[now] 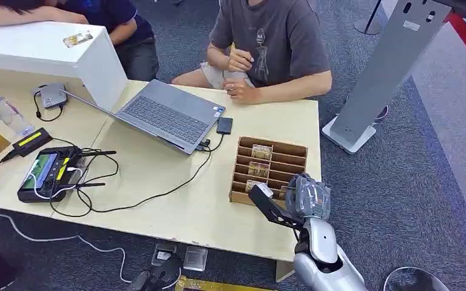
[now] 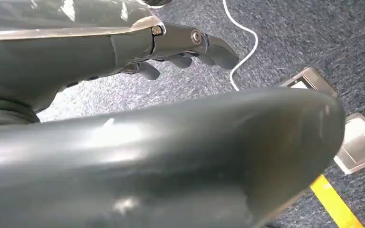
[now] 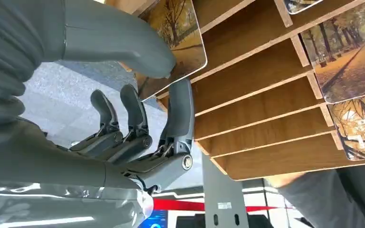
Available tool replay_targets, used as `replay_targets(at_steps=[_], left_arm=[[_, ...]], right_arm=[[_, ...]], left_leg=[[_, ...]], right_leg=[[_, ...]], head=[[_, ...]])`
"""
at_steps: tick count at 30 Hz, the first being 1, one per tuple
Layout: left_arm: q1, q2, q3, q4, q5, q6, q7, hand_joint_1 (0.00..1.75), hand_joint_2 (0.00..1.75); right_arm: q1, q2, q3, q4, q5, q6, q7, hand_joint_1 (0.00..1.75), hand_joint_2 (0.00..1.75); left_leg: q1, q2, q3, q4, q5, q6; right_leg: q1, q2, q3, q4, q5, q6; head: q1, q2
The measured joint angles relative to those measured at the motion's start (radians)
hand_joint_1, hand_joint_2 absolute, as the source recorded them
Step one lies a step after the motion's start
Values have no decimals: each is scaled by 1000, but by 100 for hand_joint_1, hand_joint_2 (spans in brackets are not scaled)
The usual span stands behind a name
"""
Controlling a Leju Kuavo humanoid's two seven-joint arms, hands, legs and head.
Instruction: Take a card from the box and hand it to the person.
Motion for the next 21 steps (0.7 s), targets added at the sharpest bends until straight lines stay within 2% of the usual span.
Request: replay_targets(at_steps=[6, 21], left_arm=[[1, 0, 0, 0, 0, -1, 0, 0, 0], [4, 0, 1, 0, 0, -1, 0, 0, 0]], right_arm=[[2, -1, 0, -8, 20, -5, 3, 150, 175], [21, -10, 1, -96, 56, 8, 5, 150, 175]], left_leg=[[0, 0, 0, 0, 0, 0], [0, 0, 0, 0, 0, 0]], right_leg=[[0, 0, 0, 0, 0, 0], [0, 0, 0, 0, 0, 0]], head=[[0, 0], [0, 0]])
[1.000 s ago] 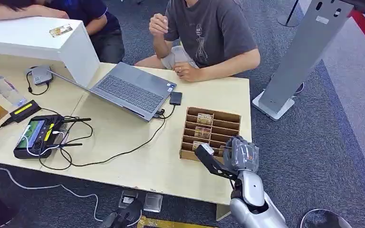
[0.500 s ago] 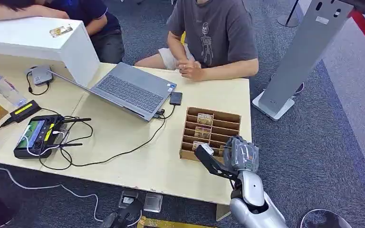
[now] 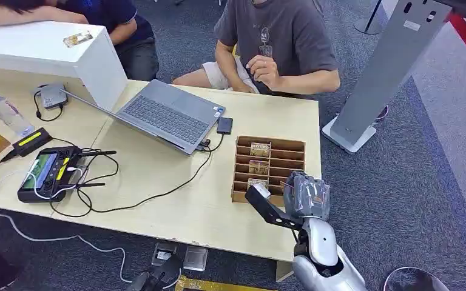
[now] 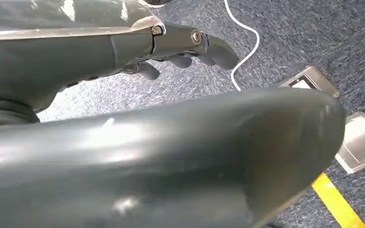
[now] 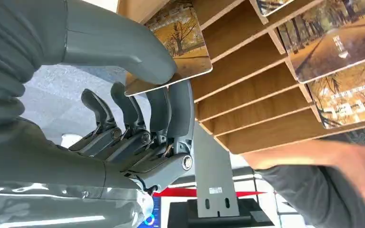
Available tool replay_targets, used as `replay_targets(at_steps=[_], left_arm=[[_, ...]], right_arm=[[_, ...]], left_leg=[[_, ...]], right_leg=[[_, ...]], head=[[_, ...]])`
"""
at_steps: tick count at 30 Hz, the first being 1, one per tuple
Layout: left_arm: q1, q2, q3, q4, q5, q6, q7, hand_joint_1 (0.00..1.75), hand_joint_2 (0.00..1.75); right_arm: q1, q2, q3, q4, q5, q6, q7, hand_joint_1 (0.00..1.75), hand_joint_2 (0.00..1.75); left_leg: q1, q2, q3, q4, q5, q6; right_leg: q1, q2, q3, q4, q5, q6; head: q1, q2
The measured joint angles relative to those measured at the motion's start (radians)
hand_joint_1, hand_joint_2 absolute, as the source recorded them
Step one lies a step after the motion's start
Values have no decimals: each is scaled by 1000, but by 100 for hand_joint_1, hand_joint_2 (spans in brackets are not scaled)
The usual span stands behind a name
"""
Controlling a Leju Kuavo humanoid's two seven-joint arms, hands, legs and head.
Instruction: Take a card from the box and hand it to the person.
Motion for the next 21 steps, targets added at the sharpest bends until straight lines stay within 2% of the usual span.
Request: replay_targets(at_steps=[13, 15, 21], left_arm=[[0, 0, 0, 0, 0, 0, 0, 0, 0], [0, 0, 0, 0, 1, 0, -1, 0, 0], [3, 0, 2, 0, 6, 0, -10, 0, 0]], right_arm=[[2, -5, -2, -41, -5, 4, -20, 159, 175], [-3, -8, -3, -59, -25, 7, -40, 152, 175], [-36, -20, -11, -157, -45, 9, -67, 152, 175]], left_leg=[[0, 0, 0, 0, 0, 0], [0, 0, 0, 0, 0, 0], [0, 0, 0, 0, 0, 0]], right_leg=[[0, 0, 0, 0, 0, 0], [0, 0, 0, 0, 0, 0], [0, 0, 0, 0, 0, 0]], head=[[0, 0], [0, 0], [0, 0]])
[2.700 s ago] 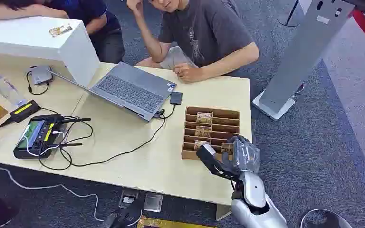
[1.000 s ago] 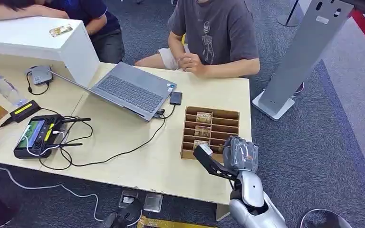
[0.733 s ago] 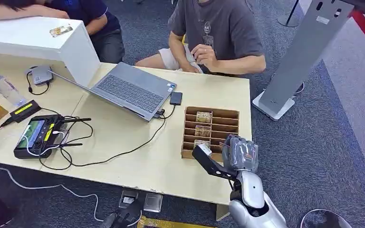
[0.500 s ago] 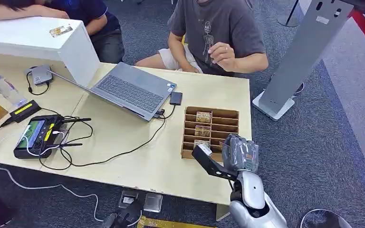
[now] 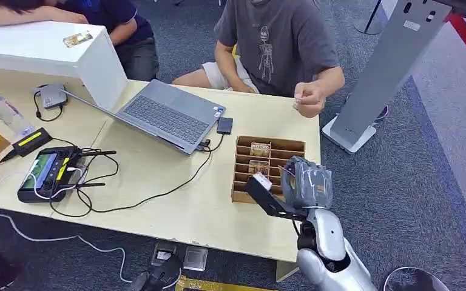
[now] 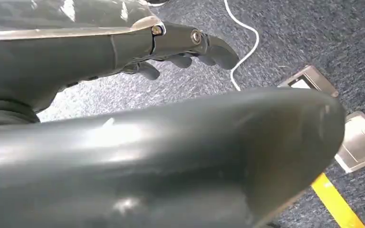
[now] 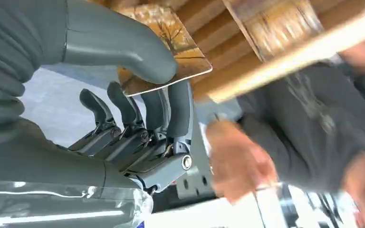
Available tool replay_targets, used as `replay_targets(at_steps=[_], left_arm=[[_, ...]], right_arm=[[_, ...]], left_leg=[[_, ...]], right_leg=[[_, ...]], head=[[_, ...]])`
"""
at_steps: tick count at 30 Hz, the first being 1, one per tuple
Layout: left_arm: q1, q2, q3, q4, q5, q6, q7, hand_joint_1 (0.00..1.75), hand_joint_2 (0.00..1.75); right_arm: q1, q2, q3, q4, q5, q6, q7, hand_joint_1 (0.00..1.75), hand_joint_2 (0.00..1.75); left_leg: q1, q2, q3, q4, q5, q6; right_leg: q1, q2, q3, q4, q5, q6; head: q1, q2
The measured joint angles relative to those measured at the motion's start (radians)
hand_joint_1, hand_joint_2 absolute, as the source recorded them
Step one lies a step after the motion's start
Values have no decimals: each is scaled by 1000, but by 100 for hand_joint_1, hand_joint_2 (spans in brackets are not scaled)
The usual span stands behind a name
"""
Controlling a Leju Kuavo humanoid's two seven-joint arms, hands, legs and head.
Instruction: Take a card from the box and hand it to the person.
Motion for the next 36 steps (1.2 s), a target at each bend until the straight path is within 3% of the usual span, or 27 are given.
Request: replay_targets(at_steps=[12, 18, 23, 25, 36], left_arm=[[9, 0, 3, 0, 3, 15, -6, 0, 0], [7, -1, 2, 0, -10, 18, -7, 0, 0], [7, -1, 2, 0, -11, 18, -7, 0, 0], [-2, -8, 1, -5, -39, 7, -4, 0, 0], [-11, -11, -4, -10, -48, 5, -4, 0, 0]], right_arm=[[-96, -21, -20, -176, 24, -14, -30, 150, 175], [-177, -21, -17, -169, 10, -52, -64, 154, 175], [-183, -21, -17, -166, 8, -56, -66, 154, 175], [-308, 0, -12, 10, -18, -92, -121, 157, 175], [-384, 34, 3, 291, -29, -158, -145, 152, 175]], left_leg=[[0, 0, 0, 0, 0, 0], [0, 0, -1, 0, 0, 0], [0, 0, -1, 0, 0, 0], [0, -1, -1, 0, 0, 0], [0, -1, -1, 0, 0, 0]], right_leg=[[0, 0, 0, 0, 0, 0], [0, 0, 0, 0, 0, 0], [0, 0, 0, 0, 0, 0], [0, 0, 0, 0, 0, 0], [0, -1, 0, 1, 0, 0]], head=[[0, 0], [0, 0], [0, 0], [0, 0], [0, 0]])
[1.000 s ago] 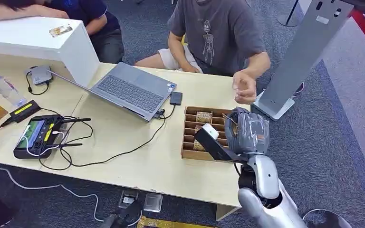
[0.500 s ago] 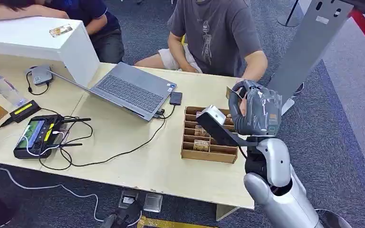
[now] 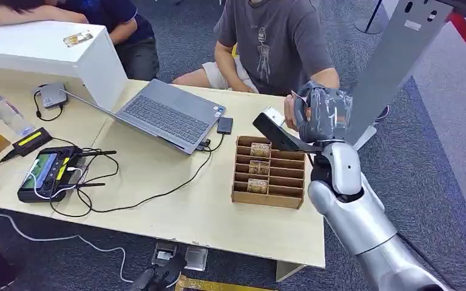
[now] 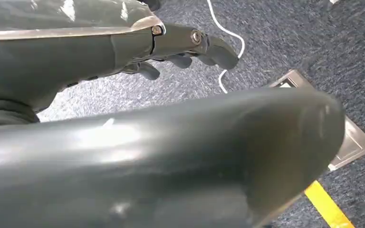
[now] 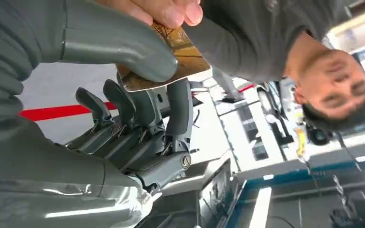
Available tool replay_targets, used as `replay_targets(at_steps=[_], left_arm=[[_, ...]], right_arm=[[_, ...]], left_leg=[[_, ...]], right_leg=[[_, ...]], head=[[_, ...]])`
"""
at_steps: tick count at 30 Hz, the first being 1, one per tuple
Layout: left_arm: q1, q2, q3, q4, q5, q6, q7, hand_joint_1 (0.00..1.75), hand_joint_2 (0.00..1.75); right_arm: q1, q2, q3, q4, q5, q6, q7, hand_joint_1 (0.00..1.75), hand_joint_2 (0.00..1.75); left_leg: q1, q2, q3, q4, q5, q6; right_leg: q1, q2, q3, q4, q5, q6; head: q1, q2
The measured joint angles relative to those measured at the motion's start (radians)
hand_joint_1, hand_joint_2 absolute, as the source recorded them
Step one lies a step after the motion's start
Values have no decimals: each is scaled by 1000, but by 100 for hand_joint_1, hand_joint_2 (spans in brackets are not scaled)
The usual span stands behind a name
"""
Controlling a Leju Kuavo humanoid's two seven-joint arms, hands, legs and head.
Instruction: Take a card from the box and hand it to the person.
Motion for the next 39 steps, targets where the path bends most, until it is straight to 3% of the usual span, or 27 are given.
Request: replay_targets(at_steps=[2, 3, 4, 5, 13, 23, 27, 32, 39], left_arm=[[-2, 0, 0, 0, 0, 0, 0, 0, 0], [-2, 0, 0, 0, 0, 0, 0, 0, 0], [-2, 0, 0, 0, 0, 0, 0, 0, 0], [-2, 0, 0, 0, 0, 1, 0, 0, 0], [-1, 0, 0, 0, 13, 8, 0, 0, 0], [10, 3, 2, 0, 40, 26, -10, 0, 0], [19, 3, 4, 0, 55, 34, -20, 0, 0], [29, 4, 8, 0, 66, 38, -24, 0, 0], [30, 4, 9, 0, 66, 37, -24, 0, 0]], right_arm=[[-14, 11, 6, 66, 8, -10, -3, 129, 175], [-17, 13, 7, 85, 12, -17, -4, 129, 175], [-19, 19, 8, 108, 17, -22, -6, 35, 175], [-19, 21, 9, 123, 21, -24, -7, 0, 175], [-29, 55, 22, 227, 32, -54, -18, 0, 175], [-13, 79, 31, 245, -42, -131, -64, 0, 175], [34, 81, 26, 207, -166, -193, -127, 0, 175], [139, 88, 16, 137, -408, -248, -243, 0, 175], [262, 101, 15, 109, -732, -227, -383, 0, 175]], left_leg=[[0, 0, 0, 0, 0, 0], [0, 0, 0, 0, 0, 0], [0, 0, 0, 0, 0, 0], [0, 0, 0, 0, 0, 0], [0, 0, 0, 0, 0, 0], [0, 0, 0, 0, 0, 0], [0, 0, 0, 0, 0, 0], [0, 0, 0, 0, 0, 0], [0, 0, 0, 0, 0, 0]], right_leg=[[0, 0, 0, 0, 0, 0], [0, 0, 0, 0, 0, 0], [0, 0, 0, 0, 0, 0], [0, 0, 0, 0, 0, 0], [0, 0, -1, 0, 0, 0], [0, 0, -1, 0, 0, 0], [0, 0, -1, 0, 0, 0], [0, 0, -1, 0, 0, 0], [0, 0, -1, 0, 0, 0]], head=[[0, 0], [1, 0], [1, 0], [1, 0], [0, 0], [0, 0], [1, 0], [0, 0], [1, 0]])
